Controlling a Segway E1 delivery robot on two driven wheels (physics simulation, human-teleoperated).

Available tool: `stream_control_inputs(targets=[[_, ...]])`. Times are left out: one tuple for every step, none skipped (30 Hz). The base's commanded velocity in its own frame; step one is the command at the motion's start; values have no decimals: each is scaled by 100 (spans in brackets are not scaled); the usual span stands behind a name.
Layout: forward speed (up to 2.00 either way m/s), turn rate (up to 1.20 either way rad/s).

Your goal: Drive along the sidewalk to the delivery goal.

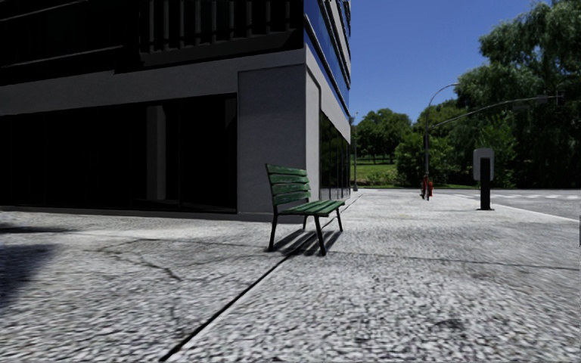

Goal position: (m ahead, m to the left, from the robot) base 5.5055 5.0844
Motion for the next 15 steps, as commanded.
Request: stream_control_inputs(targets=[[200,60],[200,60],[200,60],[200,60],[200,60],[200,60],[200,60],[200,60],[200,60],[200,60],[200,60],[200,60],[200,60],[200,60],[200,60]])
